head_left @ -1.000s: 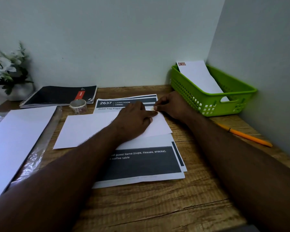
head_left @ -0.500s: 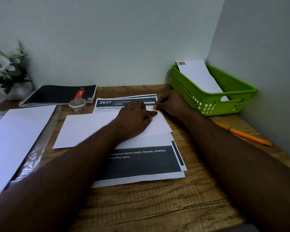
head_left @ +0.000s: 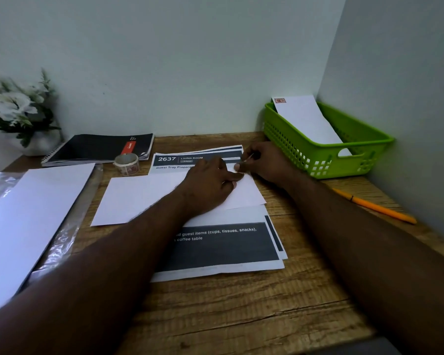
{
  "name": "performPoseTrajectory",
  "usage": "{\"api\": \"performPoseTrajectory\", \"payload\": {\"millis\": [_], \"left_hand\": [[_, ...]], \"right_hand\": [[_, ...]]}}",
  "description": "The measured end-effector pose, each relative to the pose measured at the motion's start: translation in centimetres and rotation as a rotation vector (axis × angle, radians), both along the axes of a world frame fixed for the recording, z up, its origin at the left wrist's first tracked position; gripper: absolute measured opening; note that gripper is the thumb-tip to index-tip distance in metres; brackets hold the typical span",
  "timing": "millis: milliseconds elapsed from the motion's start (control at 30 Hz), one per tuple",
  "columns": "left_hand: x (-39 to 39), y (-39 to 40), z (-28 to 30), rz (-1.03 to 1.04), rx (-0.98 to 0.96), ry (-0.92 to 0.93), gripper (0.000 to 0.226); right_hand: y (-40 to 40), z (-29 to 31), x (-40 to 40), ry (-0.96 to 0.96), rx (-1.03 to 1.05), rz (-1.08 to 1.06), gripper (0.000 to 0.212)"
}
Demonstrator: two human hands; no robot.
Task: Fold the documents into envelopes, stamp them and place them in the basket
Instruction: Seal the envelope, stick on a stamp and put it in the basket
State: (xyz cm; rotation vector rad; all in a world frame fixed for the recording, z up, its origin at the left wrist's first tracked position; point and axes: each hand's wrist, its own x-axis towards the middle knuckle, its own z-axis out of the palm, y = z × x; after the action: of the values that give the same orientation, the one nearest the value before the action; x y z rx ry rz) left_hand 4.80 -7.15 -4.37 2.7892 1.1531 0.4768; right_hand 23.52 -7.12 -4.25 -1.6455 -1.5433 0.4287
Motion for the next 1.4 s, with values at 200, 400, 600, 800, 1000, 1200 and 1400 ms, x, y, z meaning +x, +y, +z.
{"api": "performPoseTrajectory", "payload": {"millis": [200,400,600,800,1000,1200,1400], "left_hand": [[0.2,0.1,0.1,-0.003,0.002,0.021,0.036],[0.0,0.0,0.0,-0.004,0.006,-0.007,0.036],[0.0,0.4,-0.2,0.031,-0.001,-0.089,0.043],[-0.1,0.3,-0.1,0.209,-0.009,0.004,0.066],[0.0,0.4,0.0,0.282,0.046,0.018,0.074],[-0.6,0.5,0.5,0.218,0.099,-0.191,0.076],[-2.2,1.5,1.9,0.236,0.206,-0.246,0.041]], "right_hand": [[1.0,0.1,-1.4,-0.243,0.014,-0.171,0.033],[0.8,0.1,-0.5,0.078,0.035,-0.133,0.029],[-1.1,1.2,0.9,0.050,-0.120,0.077,0.045],[-1.1,2.1,1.5,-0.046,-0.284,0.233,0.060],[-1.7,2.3,0.7,0.078,-0.298,0.232,0.033],[-1.7,1.8,-0.4,0.133,-0.204,0.157,0.024],[-2.9,4.1,-0.8,0.496,-0.050,0.189,0.022]]}}
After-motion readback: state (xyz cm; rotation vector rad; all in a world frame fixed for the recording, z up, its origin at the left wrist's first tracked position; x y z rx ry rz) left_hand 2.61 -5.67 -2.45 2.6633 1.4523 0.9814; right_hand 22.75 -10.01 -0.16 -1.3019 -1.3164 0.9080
